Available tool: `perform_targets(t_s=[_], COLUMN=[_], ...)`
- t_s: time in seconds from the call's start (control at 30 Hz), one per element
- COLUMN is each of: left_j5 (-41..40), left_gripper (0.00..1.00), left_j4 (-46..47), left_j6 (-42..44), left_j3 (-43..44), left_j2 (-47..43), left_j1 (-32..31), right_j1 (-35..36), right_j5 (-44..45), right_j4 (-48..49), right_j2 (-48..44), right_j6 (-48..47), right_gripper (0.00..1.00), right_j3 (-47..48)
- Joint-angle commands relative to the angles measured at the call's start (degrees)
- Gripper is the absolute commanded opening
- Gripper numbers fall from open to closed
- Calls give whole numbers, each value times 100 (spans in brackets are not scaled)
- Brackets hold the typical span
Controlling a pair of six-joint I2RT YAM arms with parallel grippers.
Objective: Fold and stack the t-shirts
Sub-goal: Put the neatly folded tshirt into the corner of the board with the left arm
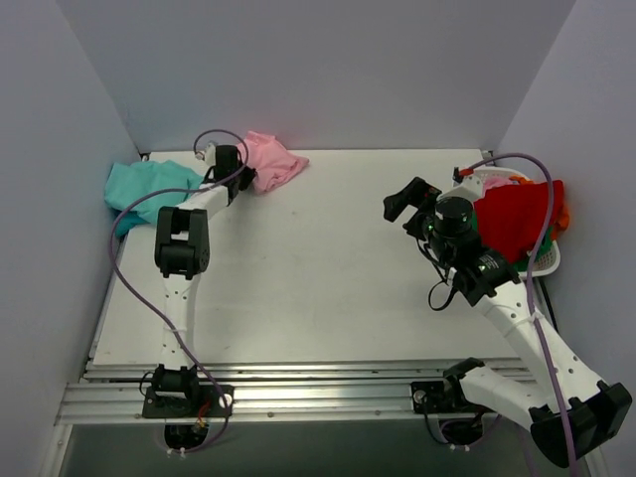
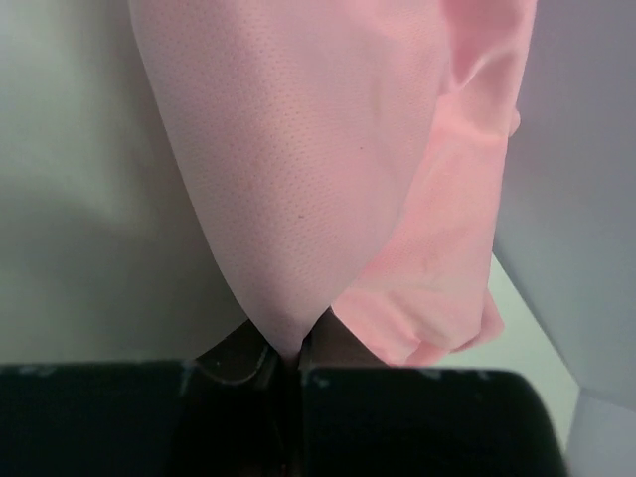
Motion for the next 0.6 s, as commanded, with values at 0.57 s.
perform_targets(t_s=[0.57], left_j5=[517], left_gripper=[2], left_j4=[-4967], left_j6=[3599], left_j3=[4451], left_j2=[82], left_j1=[1817], right_j1=[-78], right_j5=[-849], right_j4=[686], right_j2=[108], right_j6=[-7], right_gripper=[100], right_j3=[-406])
